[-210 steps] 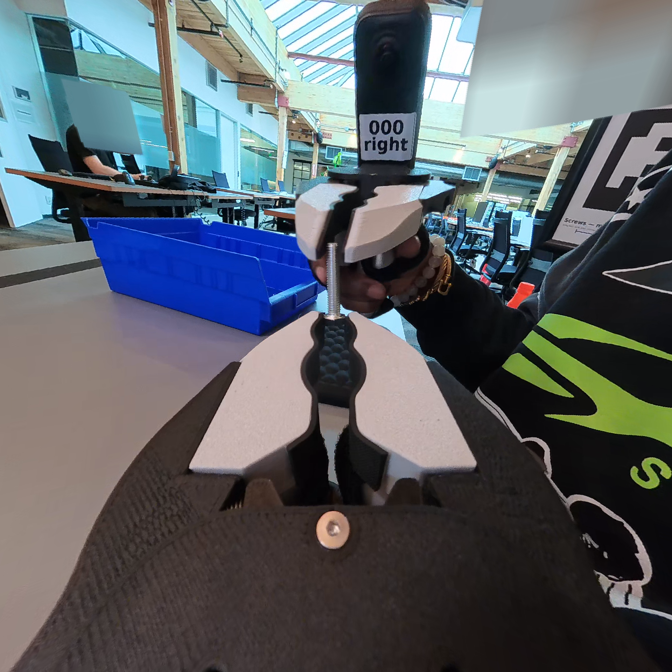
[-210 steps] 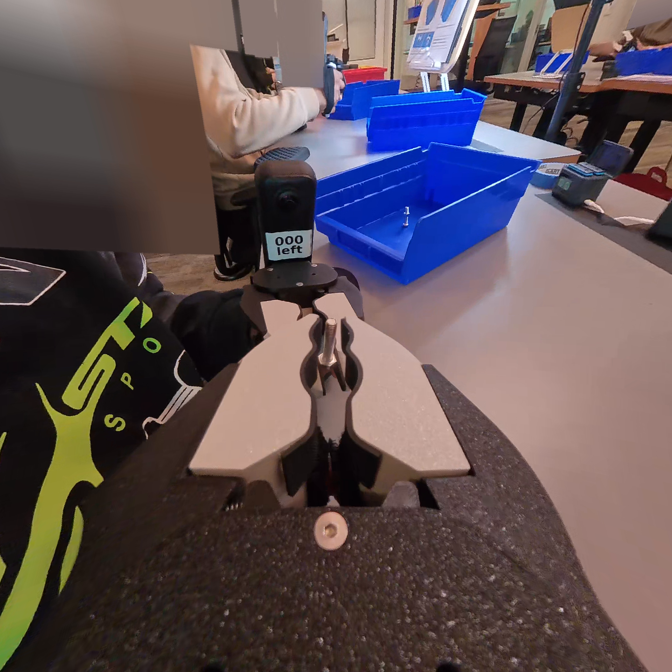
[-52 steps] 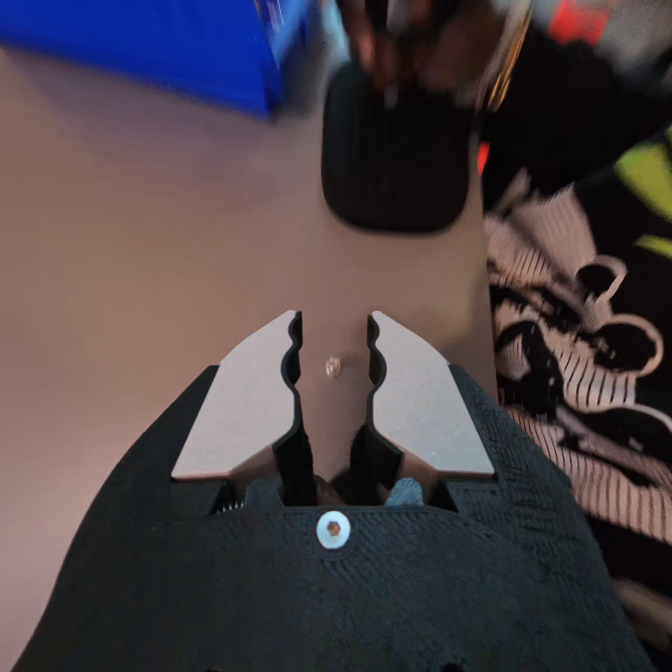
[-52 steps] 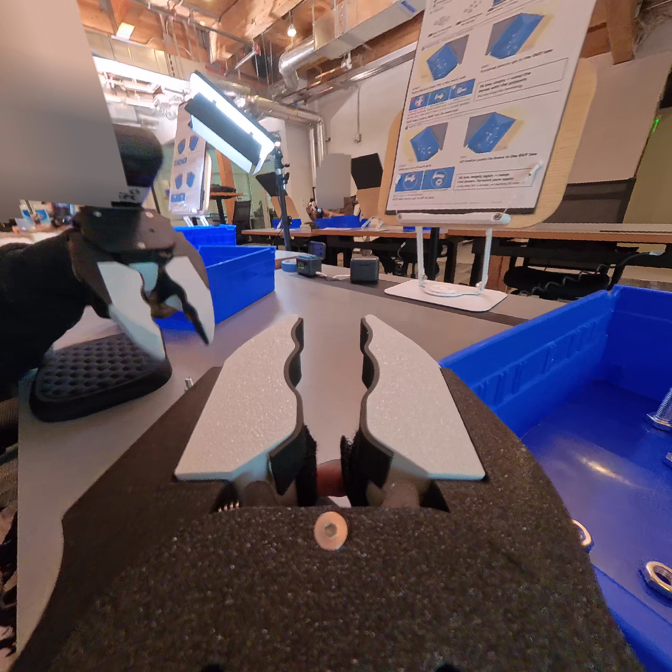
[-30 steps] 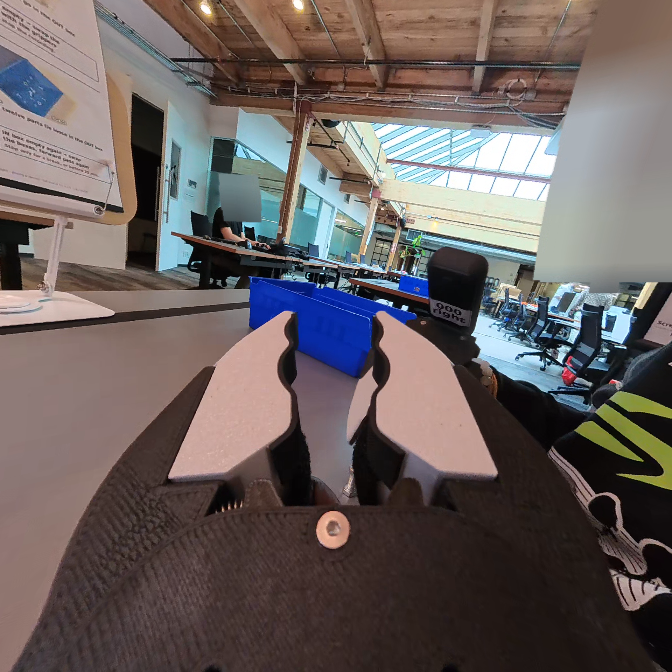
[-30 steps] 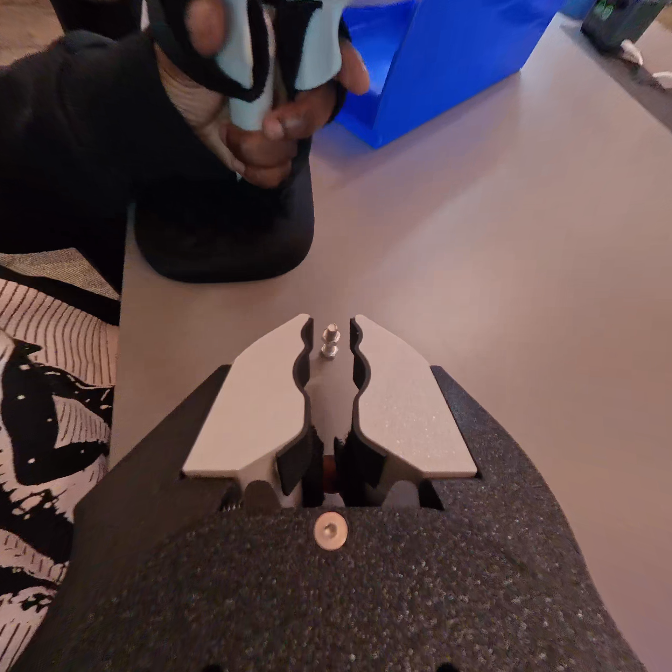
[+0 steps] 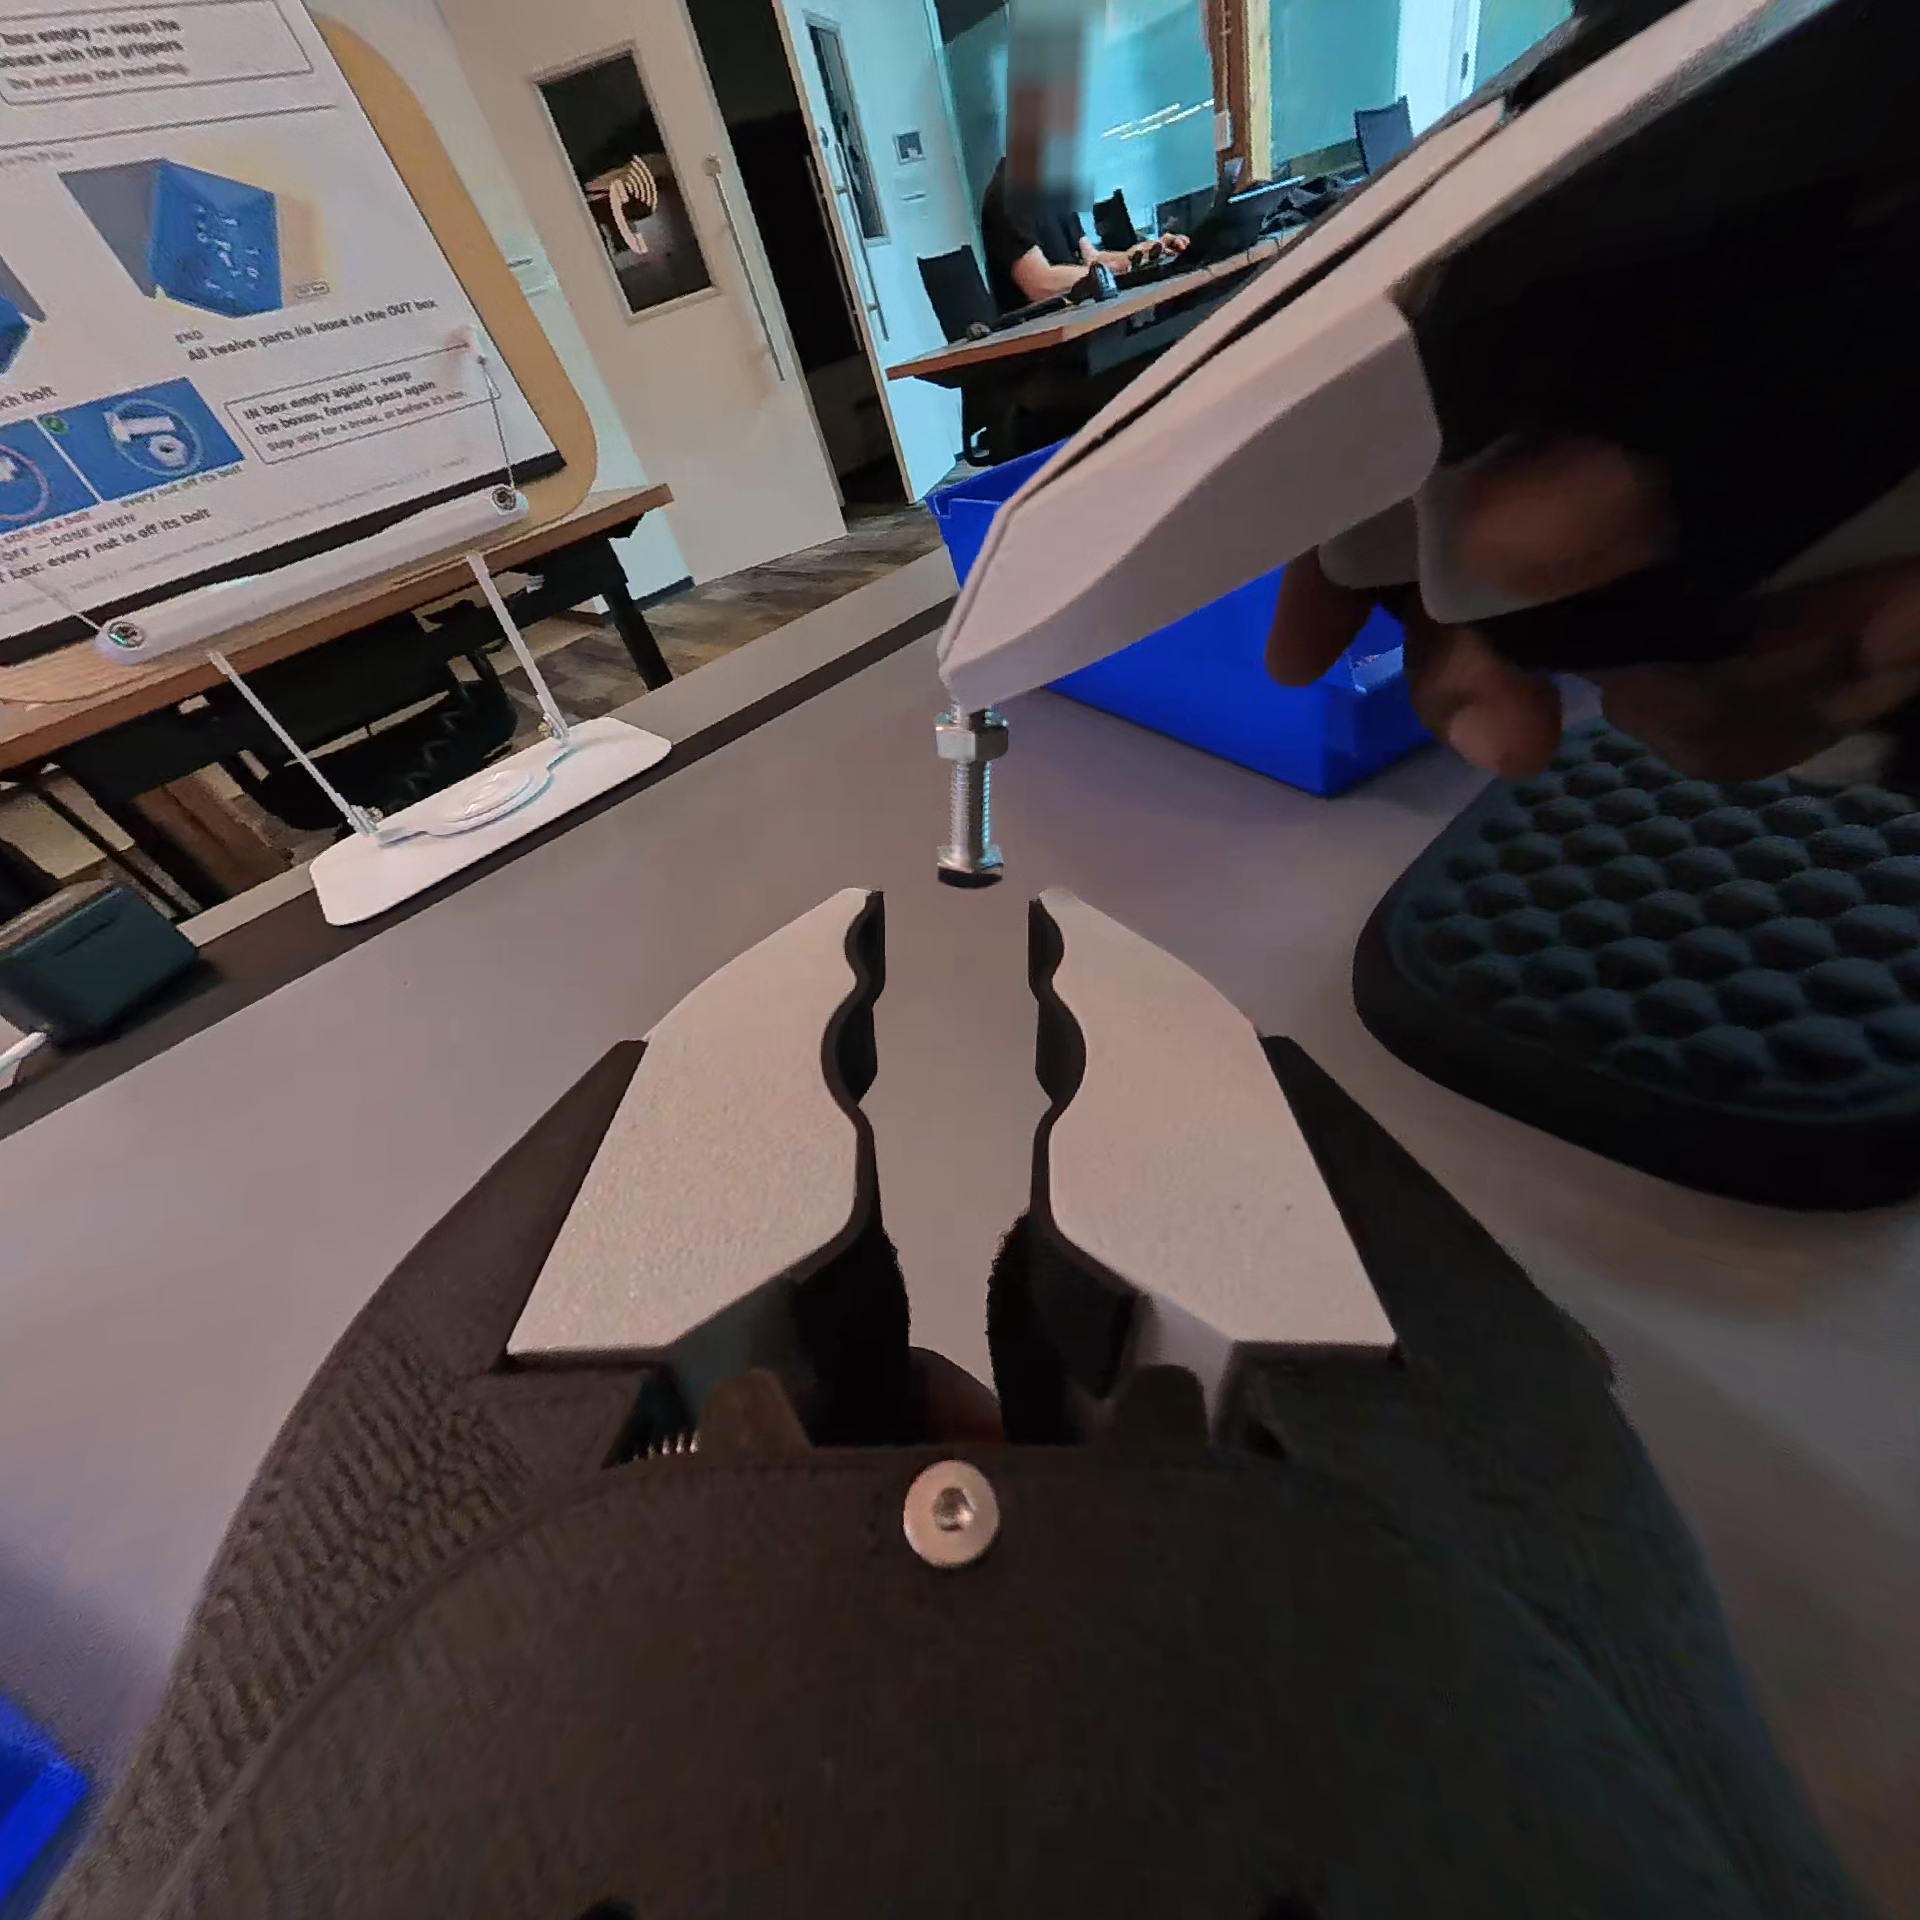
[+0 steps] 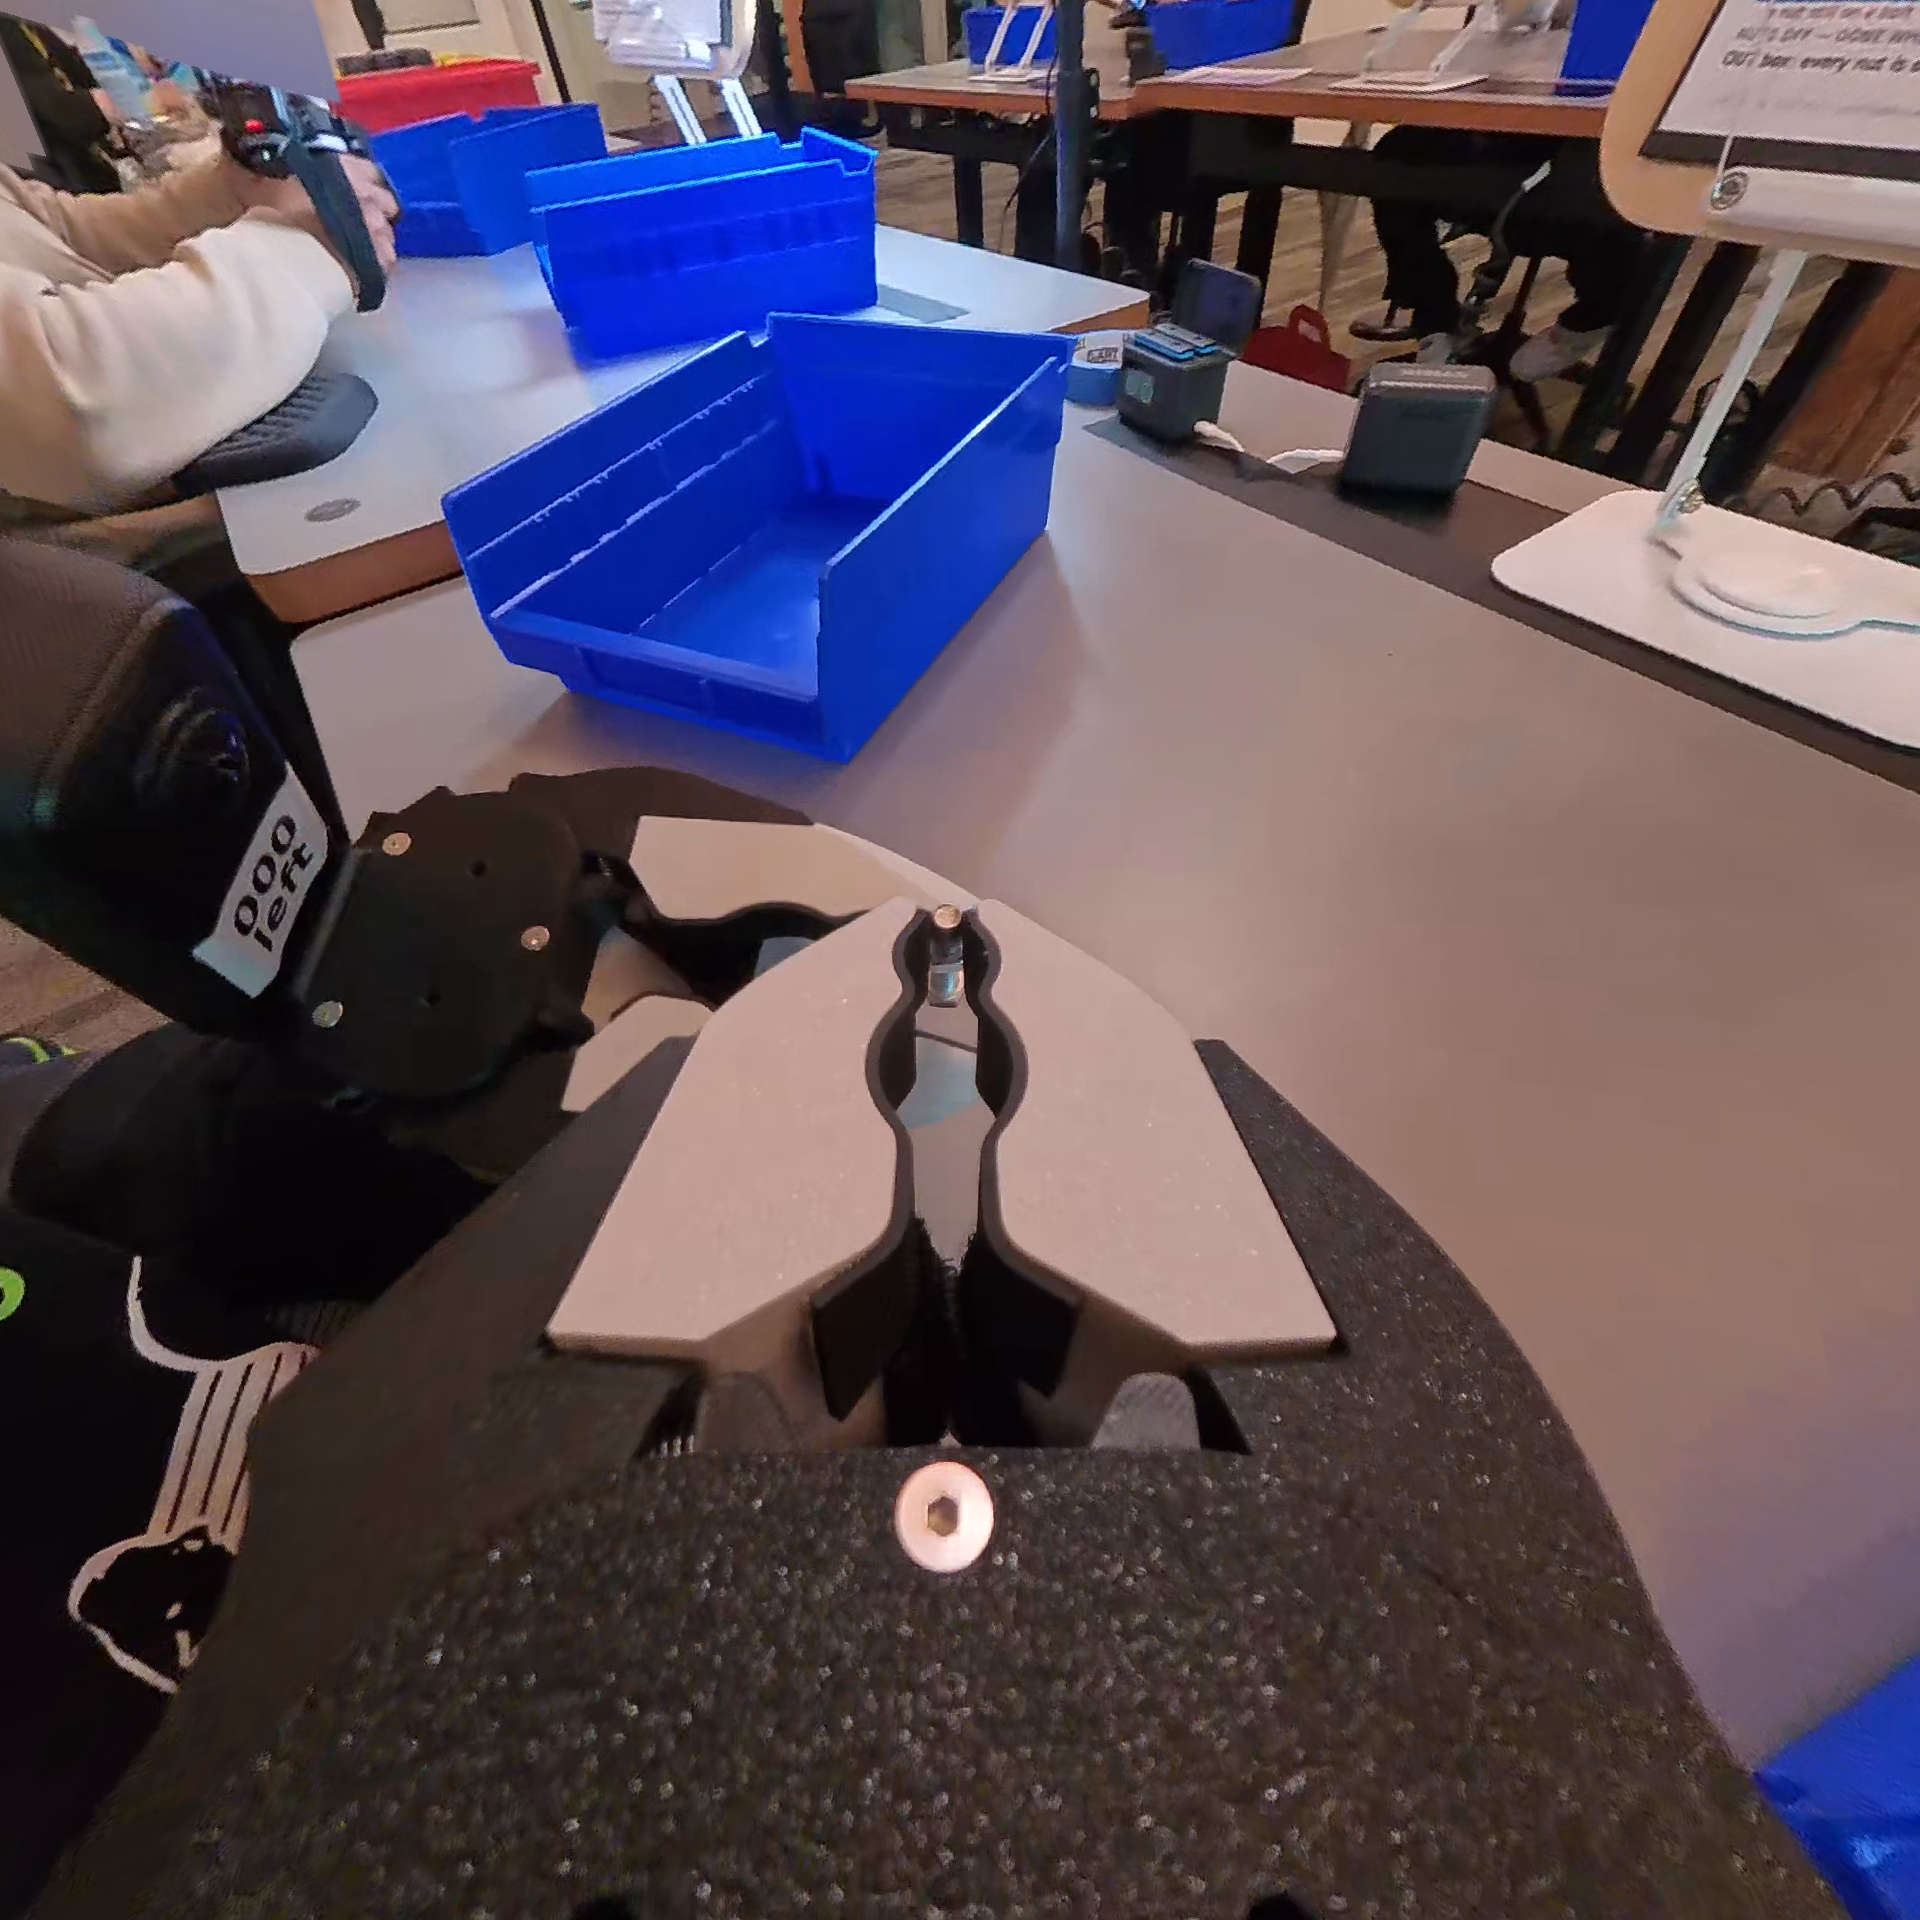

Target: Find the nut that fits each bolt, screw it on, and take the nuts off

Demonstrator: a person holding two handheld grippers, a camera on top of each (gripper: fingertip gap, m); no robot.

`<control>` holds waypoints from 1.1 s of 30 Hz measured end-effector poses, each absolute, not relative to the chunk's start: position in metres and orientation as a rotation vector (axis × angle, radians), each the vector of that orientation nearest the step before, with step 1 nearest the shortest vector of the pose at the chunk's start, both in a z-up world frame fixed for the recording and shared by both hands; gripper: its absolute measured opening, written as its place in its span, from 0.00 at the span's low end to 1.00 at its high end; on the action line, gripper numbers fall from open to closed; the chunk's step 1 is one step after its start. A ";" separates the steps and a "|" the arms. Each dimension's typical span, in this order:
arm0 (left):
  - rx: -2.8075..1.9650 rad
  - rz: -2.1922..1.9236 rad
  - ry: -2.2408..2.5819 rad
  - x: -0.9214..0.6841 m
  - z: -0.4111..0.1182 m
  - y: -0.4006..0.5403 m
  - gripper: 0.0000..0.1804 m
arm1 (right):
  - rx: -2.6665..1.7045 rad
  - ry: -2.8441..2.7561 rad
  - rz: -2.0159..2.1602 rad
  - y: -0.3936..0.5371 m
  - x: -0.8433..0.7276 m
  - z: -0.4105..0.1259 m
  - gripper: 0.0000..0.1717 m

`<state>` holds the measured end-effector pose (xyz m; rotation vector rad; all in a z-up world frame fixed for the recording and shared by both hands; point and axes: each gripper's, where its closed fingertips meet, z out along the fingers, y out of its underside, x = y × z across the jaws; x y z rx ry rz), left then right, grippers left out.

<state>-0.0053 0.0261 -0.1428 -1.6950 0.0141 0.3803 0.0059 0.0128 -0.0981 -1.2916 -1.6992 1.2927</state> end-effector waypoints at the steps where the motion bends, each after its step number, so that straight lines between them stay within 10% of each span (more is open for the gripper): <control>1: -1.694 0.384 0.013 -0.006 -0.143 0.026 0.14 | -1.295 -1.692 1.290 0.013 0.006 -0.098 0.03; 16: -1.653 0.275 0.047 0.002 -0.142 0.027 0.06 | -1.308 -1.679 1.360 0.008 0.002 -0.102 0.03; 22: -1.485 -0.251 0.153 0.036 -0.124 0.014 0.06 | -1.049 -1.674 1.547 -0.006 0.011 -0.095 0.35; 33: -1.477 -0.419 0.286 0.061 -0.127 0.007 0.05 | -0.932 -1.611 1.653 -0.022 0.011 -0.099 0.32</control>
